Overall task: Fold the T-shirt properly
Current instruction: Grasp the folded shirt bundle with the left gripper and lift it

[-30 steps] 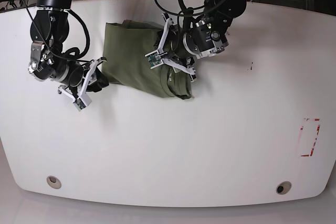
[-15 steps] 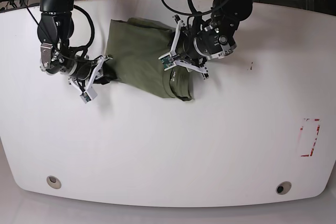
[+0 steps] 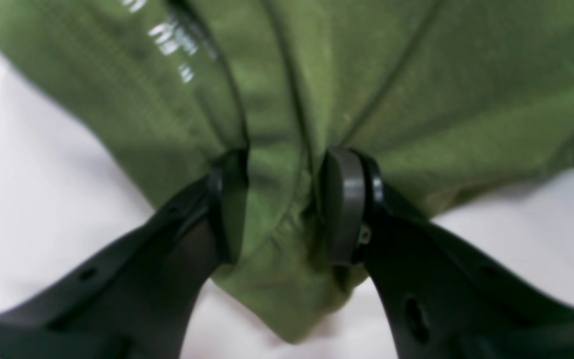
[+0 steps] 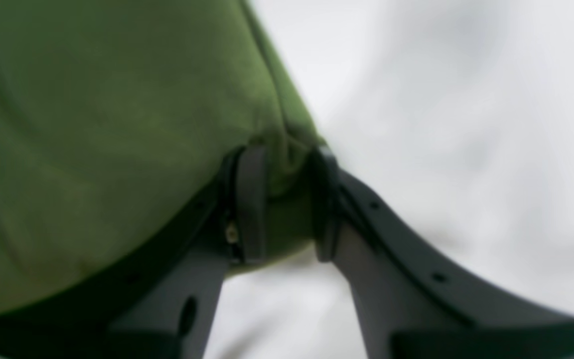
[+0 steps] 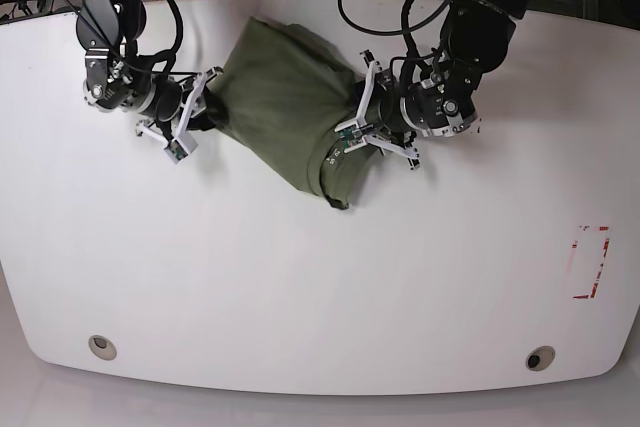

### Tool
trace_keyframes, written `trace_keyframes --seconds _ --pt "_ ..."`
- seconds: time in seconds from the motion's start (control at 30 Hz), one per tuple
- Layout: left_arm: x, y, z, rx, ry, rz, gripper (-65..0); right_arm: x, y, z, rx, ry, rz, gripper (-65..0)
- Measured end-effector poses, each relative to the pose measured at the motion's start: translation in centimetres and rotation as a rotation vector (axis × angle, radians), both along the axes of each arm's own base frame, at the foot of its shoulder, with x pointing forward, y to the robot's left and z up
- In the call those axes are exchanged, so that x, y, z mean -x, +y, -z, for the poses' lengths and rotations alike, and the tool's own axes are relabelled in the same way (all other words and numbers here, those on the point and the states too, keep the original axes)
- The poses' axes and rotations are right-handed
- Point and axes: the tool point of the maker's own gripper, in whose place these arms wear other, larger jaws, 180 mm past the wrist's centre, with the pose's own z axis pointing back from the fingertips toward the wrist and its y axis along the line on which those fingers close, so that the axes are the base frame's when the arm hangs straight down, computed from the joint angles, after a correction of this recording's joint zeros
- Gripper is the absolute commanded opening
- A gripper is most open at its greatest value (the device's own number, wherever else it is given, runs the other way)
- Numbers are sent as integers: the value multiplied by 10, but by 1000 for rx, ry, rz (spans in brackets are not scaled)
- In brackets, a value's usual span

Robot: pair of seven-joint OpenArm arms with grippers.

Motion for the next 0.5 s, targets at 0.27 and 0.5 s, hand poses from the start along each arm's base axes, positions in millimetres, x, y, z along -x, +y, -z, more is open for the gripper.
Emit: trace_keyframes --seconds 0.27,0.5 --pt "-40 30 -15 -105 -86 -13 -425 27 36 -8 43 25 -123 -514" --pt "-76 38 -47 -130 -186 -34 -425 49 88 -15 -10 23 -244 -514"
